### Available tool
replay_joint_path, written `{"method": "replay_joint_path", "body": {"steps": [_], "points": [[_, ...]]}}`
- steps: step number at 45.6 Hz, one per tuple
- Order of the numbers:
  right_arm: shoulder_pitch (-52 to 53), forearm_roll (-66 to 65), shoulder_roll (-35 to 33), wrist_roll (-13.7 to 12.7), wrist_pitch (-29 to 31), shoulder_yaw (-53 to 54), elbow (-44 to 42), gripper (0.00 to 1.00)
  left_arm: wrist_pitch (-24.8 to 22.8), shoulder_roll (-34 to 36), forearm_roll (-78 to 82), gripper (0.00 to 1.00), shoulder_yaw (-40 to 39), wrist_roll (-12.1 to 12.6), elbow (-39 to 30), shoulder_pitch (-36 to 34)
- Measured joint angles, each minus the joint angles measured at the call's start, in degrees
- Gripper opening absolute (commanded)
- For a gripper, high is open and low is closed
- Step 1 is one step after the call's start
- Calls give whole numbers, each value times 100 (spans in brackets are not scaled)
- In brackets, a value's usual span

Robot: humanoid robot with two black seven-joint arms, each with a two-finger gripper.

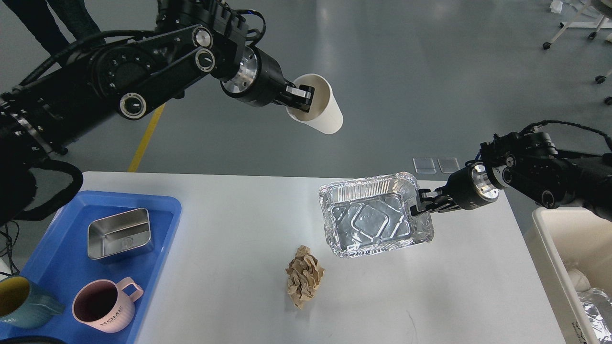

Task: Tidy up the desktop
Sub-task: 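Lift the paper cup high with the left gripper, then lower the paper cup into the foil tray held by the right gripper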

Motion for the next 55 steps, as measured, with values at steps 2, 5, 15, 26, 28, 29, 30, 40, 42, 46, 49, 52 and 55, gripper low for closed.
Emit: {"method": "replay_joint_path", "body": {"steps": [2, 5, 15, 26, 28, 29, 30, 40, 42, 46, 49, 52, 55], "points": [[0, 3, 0, 0, 1, -3, 0, 0, 0, -184, 2, 0, 56, 1, 27, 8], [14, 18, 1, 0, 8, -6, 0, 0, 0, -453, 1, 0, 158, -1, 105, 9], [121, 67, 7, 43, 78, 20, 62, 0, 47, -1200, 3, 0, 401, -61, 731, 17], [282, 187, 8, 182, 176, 129, 284, 0, 82, -1345, 34, 0, 429, -64, 811, 93], [314, 256, 8, 207, 208, 138, 312, 0, 91, -1349, 41, 0, 429, -61, 814, 114], [326, 287, 10, 223, 224, 140, 325, 0, 96, -1349, 46, 0, 429, -60, 817, 126], [335, 313, 13, 239, 238, 141, 338, 0, 102, -1350, 52, 0, 429, -58, 820, 142], [392, 584, 26, 312, 311, 215, 438, 0, 144, -1386, 70, 0, 431, -53, 853, 267], [403, 634, 26, 313, 314, 219, 452, 0, 145, -1411, 71, 0, 432, -53, 875, 284], [432, 710, 26, 315, 323, 232, 480, 0, 147, -1464, 71, 0, 432, -53, 926, 308], [444, 744, 38, 315, 326, 243, 502, 0, 147, -1499, 71, 1, 432, -53, 956, 314], [448, 760, 83, 315, 326, 247, 509, 0, 147, -1533, 71, 1, 432, -54, 968, 316], [454, 764, 115, 315, 326, 248, 509, 0, 148, -1556, 73, 1, 432, -53, 974, 322]]}}
